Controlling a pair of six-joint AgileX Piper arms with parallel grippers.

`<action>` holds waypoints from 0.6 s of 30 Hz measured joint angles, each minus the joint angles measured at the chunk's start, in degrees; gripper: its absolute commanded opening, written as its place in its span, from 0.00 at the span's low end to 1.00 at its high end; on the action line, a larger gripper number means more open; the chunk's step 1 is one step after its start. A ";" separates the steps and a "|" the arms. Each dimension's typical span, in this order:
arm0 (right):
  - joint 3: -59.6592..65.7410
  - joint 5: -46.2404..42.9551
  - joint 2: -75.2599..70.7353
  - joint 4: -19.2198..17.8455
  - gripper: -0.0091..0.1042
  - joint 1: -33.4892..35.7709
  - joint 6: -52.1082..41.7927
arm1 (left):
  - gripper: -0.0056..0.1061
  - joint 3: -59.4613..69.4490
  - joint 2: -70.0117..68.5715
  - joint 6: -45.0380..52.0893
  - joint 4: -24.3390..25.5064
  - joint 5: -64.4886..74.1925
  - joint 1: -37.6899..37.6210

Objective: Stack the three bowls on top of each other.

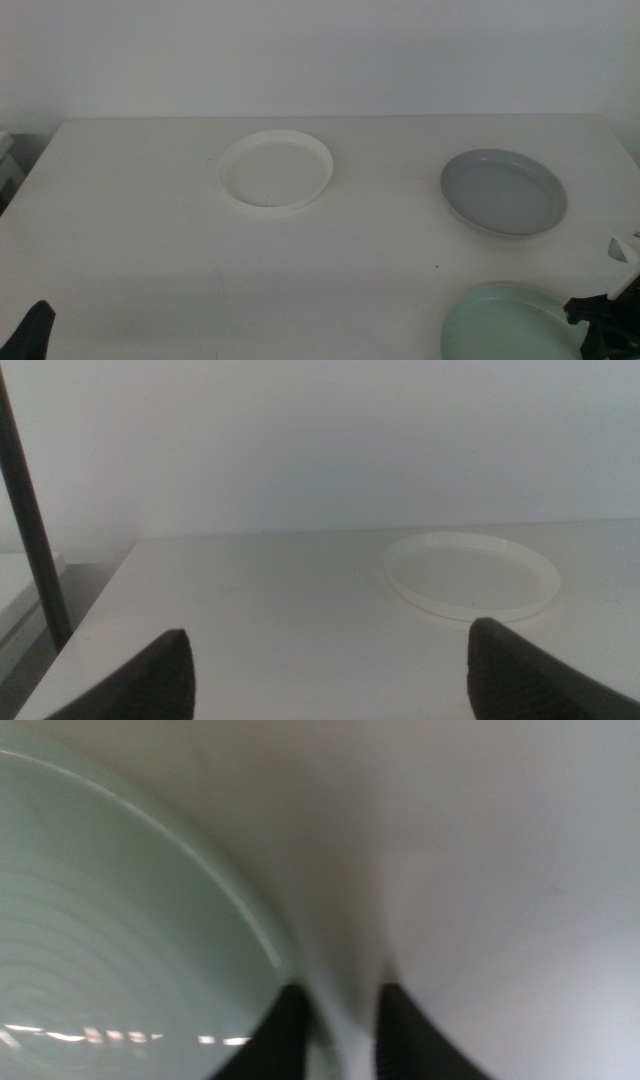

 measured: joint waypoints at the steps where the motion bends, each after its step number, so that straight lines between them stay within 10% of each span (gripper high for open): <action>1: 0.00 0.15 0.06 0.59 0.07 0.00 0.00 | 0.93 0.00 0.00 0.00 0.00 0.00 0.00; 18: -12.83 6.55 -4.82 1.72 0.08 12.35 10.55 | 0.93 0.00 0.00 0.00 0.00 0.00 0.00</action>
